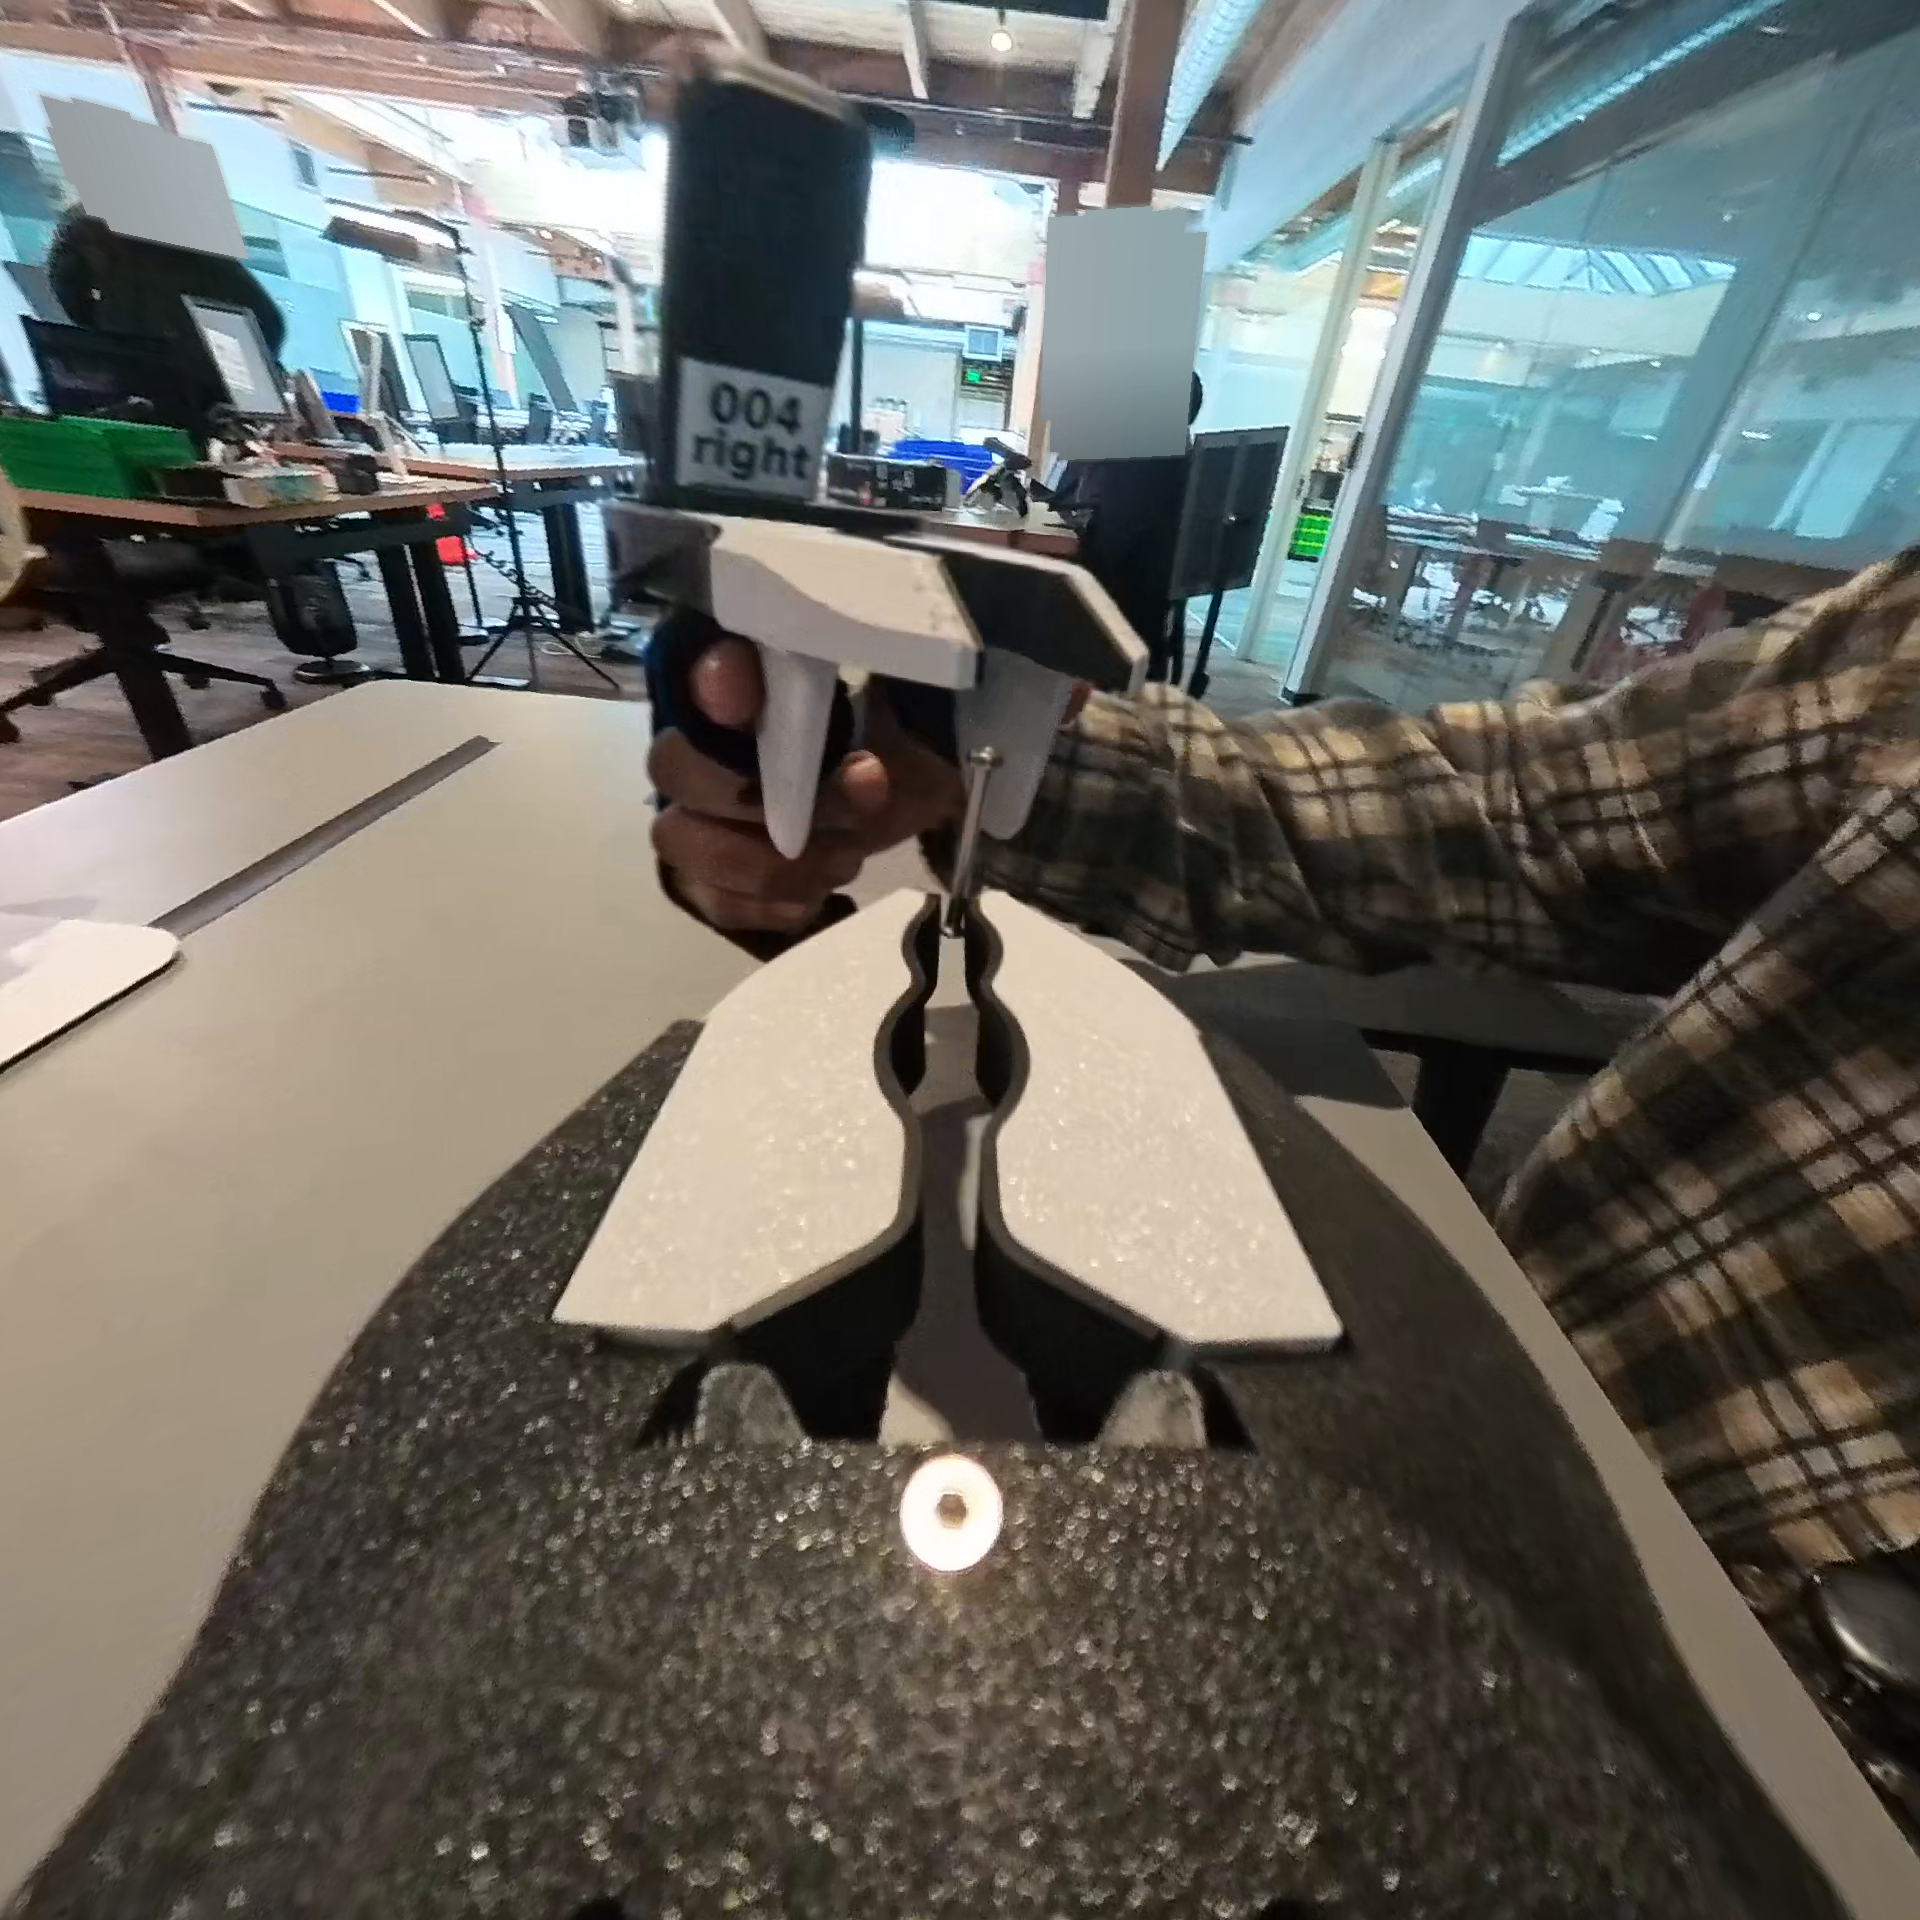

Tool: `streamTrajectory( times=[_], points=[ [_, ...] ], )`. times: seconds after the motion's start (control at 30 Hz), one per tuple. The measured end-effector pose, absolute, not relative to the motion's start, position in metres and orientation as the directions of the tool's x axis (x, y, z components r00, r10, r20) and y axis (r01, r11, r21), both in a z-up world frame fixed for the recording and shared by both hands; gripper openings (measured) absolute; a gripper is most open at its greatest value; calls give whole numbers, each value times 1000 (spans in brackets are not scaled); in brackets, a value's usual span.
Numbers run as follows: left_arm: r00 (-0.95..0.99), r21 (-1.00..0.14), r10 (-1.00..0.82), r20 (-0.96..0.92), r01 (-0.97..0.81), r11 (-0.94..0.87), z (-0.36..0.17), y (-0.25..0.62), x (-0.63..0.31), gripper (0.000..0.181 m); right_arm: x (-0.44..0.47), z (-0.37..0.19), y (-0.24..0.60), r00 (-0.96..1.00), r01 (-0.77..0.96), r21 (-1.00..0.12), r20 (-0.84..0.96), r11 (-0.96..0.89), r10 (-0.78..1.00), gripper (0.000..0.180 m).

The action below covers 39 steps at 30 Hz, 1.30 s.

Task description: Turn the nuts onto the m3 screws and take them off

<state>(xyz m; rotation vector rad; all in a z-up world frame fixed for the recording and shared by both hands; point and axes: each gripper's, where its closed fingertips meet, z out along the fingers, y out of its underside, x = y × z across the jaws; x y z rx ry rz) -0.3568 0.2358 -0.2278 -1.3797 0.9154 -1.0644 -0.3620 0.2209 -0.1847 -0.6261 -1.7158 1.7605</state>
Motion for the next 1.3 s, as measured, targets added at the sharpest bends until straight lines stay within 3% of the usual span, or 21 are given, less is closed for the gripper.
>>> streamTrajectory(
  times=[0.3,0.37,0.53,0.73,0.93,1.0,1.07,1.3],
  points=[
    [262,-996,-961,87,32,-81,-229,231,-353,3,-370,-202,210,-833,10,-999,11,34,553,18],
    [259,-996,-962,87,30,-82,-229,231,-352,4,-371,-204,209,-842,21,-999,7,45,540,7],
    [314,-996,-946,85,33,-79,-229,238,-358,4,-379,-203,216,-792,14,-999,7,30,611,5],
    [485,-997,-872,71,30,-64,-229,257,-376,3,-398,-201,240,-560,-53,-995,-40,-83,828,5],
    [603,-996,-795,69,-1,-87,-238,272,-385,4,-412,-206,268,-88,-236,-962,-119,-137,989,5],
    [600,-994,-795,95,13,-109,-239,274,-386,4,-413,-208,266,-32,-237,-964,-114,-119,993,18],
    [572,-993,-813,113,36,-112,-236,271,-386,4,-410,-202,262,-69,-239,-968,-60,-75,996,31],
    [504,-993,-856,115,52,-103,-230,263,-379,3,-388,-185,259,-467,-156,-986,22,-57,884,24]
  ],
)
